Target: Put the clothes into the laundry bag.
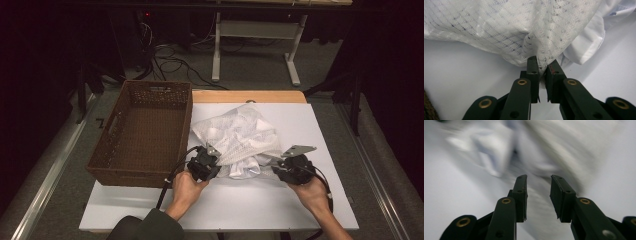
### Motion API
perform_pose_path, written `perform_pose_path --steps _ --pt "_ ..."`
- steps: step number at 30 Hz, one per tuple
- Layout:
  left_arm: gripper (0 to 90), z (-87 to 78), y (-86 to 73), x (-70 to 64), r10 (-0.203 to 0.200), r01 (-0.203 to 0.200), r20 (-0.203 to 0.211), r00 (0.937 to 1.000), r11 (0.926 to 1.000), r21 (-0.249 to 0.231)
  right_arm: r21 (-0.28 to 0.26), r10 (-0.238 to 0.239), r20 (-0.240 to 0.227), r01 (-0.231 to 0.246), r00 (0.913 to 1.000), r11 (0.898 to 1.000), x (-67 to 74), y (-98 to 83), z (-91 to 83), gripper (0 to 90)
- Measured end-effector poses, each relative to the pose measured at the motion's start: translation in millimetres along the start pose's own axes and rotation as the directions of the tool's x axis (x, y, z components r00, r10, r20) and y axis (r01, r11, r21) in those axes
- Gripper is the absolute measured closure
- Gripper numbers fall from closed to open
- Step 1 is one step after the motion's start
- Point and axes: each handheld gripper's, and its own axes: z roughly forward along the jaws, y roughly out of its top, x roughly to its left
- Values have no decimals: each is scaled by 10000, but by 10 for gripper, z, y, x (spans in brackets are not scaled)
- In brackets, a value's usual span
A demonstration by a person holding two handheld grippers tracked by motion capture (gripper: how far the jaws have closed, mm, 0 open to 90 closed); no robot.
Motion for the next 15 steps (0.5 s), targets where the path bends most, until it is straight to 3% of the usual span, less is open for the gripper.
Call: perform_pose_path --steps 2,4,6,8,11,13,15 --pt "823 6 6 -5 71 -71 -31 10000 10000 38 60 -546 -773 552 9955 9985 174 143 63 678" --pt "823 3 10 -10 168 -168 -32 9999 9998 55 296 -868 -1202 909 9890 9954 328 271 181 681" --pt "823 11 11 -9 181 -181 -1 9998 9998 61 592 -1365 -1328 1453 9817 9876 470 405 356 700" --pt "824 12 13 -3 203 -204 56 9998 9998 90 769 -1546 -1312 1656 9792 9832 538 509 489 724" --pt "828 -39 21 4 287 -288 164 9995 9995 96 989 -1602 -967 1696 9823 9805 558 686 683 761" --pt "831 -67 20 9 324 -325 235 9992 9995 56 1178 -1372 -566 1431 9889 9827 569 775 771 775" --pt "834 -70 11 -7 353 -355 273 9990 9993 70 1135 -1641 -92 1641 9864 9799 525 868 896 790"
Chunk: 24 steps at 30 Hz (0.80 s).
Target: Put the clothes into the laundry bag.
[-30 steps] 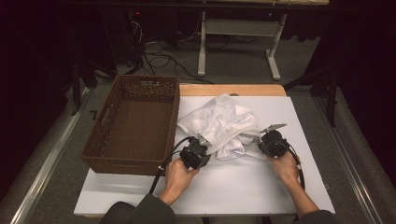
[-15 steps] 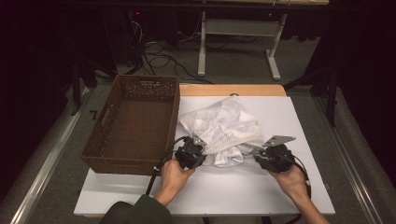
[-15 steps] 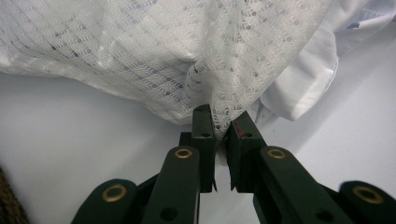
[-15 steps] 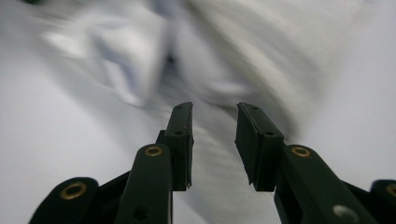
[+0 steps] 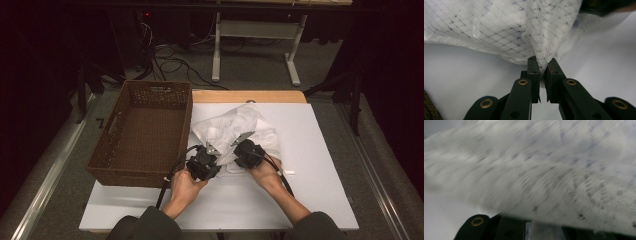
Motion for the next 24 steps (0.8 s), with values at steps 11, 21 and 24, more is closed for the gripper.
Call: perform_pose_path --steps 11,21,24 --pt "834 42 -51 -20 127 -127 -42 9999 9999 30 -169 549 636 -539 9965 9984 -141 76 203 673" --pt "829 52 -53 -9 12 -11 47 10000 10000 -11 -145 -111 -485 104 9988 9998 76 -274 -209 867" --pt "831 28 -53 -11 89 -89 16 10000 10000 37 156 -454 -440 461 9980 9988 141 -187 -42 870"
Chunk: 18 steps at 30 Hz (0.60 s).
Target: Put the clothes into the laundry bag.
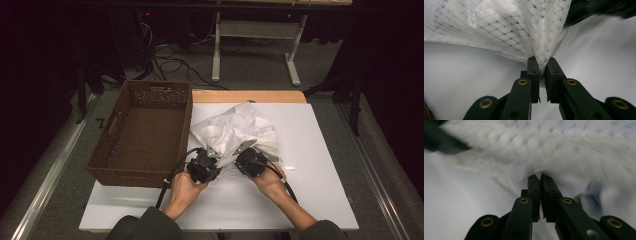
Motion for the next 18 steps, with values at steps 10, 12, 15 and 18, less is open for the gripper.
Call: perform_pose_path --steps 10,12,15,18 --pt "839 -49 -8 -4 78 -79 -157 9998 9999 -88 -396 779 1875 -717 9792 9966 -307 346 463 878" --pt "837 -36 -17 7 14 -15 -140 9999 10000 -81 -548 816 1967 -721 9771 9959 -286 342 472 856" --pt "831 -26 -26 15 -51 50 -182 9998 10000 -66 -622 923 1370 -844 9863 9945 -245 285 367 696" --pt "825 -2 -33 17 -62 62 -236 9997 10000 -21 -661 893 990 -830 9911 9944 -180 149 159 639"
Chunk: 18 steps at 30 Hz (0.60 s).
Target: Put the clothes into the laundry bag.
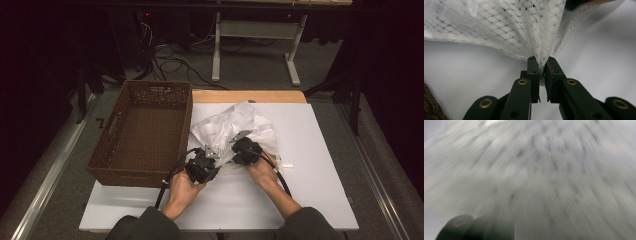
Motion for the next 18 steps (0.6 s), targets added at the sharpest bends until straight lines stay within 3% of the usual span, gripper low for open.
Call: perform_pose_path --steps 5,10,13,18 --pt "783 31 -11 -1 -83 83 -100 9999 9999 61 -380 119 -384 -134 9992 9992 -36 -306 -333 660" --pt "760 37 -34 8 -151 154 -221 9996 9998 115 -531 632 361 -613 9973 9967 -197 -573 -467 648" --pt "739 42 -43 11 -218 222 -261 9994 9996 173 -621 1470 693 -1428 9867 9878 -367 -701 -491 613" --pt "725 80 -69 -28 -7 28 -477 9989 9991 431 -565 1788 1453 -1722 9731 9834 -497 -772 -469 544"
